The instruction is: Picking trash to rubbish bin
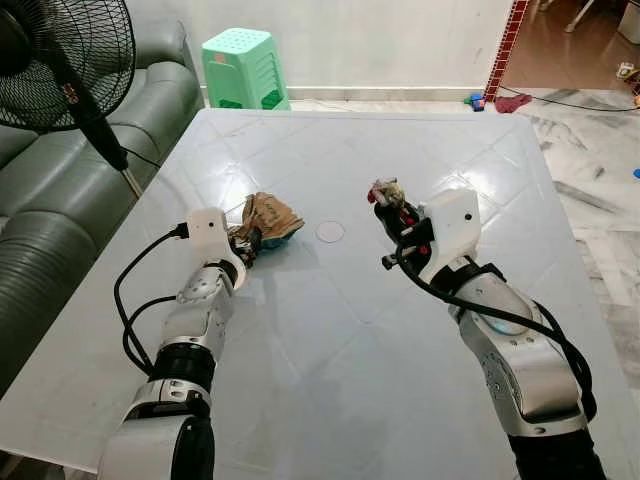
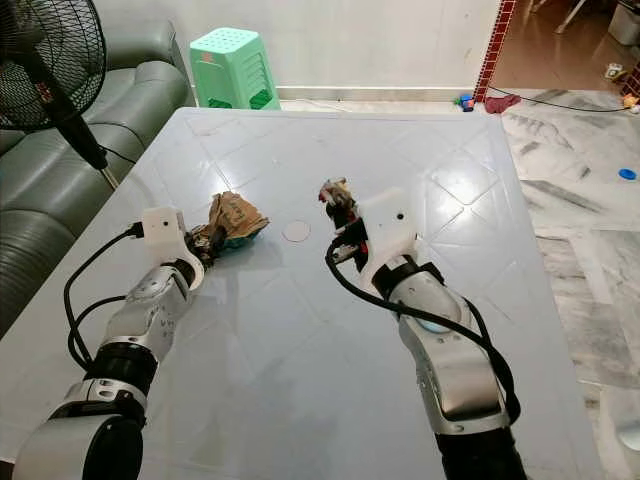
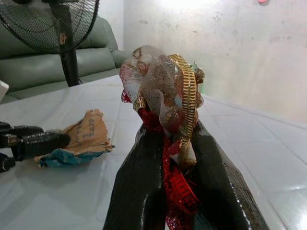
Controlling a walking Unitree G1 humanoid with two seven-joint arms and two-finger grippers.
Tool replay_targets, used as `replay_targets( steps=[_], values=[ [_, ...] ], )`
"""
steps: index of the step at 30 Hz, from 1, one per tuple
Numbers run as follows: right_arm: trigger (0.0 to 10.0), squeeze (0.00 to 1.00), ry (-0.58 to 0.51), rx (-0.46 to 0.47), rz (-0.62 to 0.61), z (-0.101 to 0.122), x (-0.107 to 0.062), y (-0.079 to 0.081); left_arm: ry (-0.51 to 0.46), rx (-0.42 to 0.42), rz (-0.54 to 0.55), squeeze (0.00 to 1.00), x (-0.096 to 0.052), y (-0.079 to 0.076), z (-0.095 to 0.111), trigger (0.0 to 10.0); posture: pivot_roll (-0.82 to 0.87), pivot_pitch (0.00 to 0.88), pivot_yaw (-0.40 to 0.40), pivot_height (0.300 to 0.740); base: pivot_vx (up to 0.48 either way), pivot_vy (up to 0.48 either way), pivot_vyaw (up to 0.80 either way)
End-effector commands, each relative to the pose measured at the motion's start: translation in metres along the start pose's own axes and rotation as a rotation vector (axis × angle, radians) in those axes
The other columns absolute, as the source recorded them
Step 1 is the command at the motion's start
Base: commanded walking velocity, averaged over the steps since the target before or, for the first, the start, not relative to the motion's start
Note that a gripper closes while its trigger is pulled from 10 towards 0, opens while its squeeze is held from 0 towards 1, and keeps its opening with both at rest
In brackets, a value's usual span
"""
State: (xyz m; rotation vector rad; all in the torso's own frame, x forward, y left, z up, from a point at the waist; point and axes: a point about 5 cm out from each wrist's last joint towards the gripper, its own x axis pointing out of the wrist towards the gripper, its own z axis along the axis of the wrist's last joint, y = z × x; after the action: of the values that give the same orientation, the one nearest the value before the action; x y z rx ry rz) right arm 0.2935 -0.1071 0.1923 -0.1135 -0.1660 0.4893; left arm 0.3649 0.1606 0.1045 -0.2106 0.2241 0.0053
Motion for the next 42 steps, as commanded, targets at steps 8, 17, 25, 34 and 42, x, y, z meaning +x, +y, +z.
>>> replay_targets(
  steps=[8, 17, 25, 34, 42],
  values=[
    [10.0, 0.00, -0.024, 0.013, 0.026, 0.002, 0.010, 0.007, -0.022, 0.018, 0.022, 0.00, -0.007, 0.005, -0.001, 0.0, -0.02, 0.050, 0.037, 0.740, 0.000, 0.000, 0.00],
    [10.0, 0.00, -0.032, 0.015, 0.035, 0.002, 0.013, 0.009, -0.039, 0.022, 0.044, 0.00, -0.015, 0.012, -0.001, 0.0, -0.02, 0.038, 0.033, 0.740, 0.000, 0.000, 0.00],
    [10.0, 0.00, -0.041, 0.012, 0.036, 0.002, 0.015, 0.009, -0.167, 0.067, 0.095, 0.00, -0.032, 0.020, 0.006, 0.0, -0.01, 0.033, 0.031, 0.740, 0.000, 0.000, 0.00],
    [10.0, 0.00, -0.042, 0.012, 0.031, 0.001, 0.015, 0.009, -0.248, 0.089, 0.083, 0.00, -0.054, 0.020, 0.009, 0.0, -0.01, 0.033, 0.028, 0.740, 0.000, 0.000, 0.00],
    [10.0, 0.00, -0.044, 0.012, 0.035, 0.000, 0.017, 0.010, -0.257, 0.129, 0.090, 0.00, -0.062, 0.017, 0.012, 0.0, 0.00, 0.031, 0.023, 0.740, 0.000, 0.000, 0.00]
  ],
)
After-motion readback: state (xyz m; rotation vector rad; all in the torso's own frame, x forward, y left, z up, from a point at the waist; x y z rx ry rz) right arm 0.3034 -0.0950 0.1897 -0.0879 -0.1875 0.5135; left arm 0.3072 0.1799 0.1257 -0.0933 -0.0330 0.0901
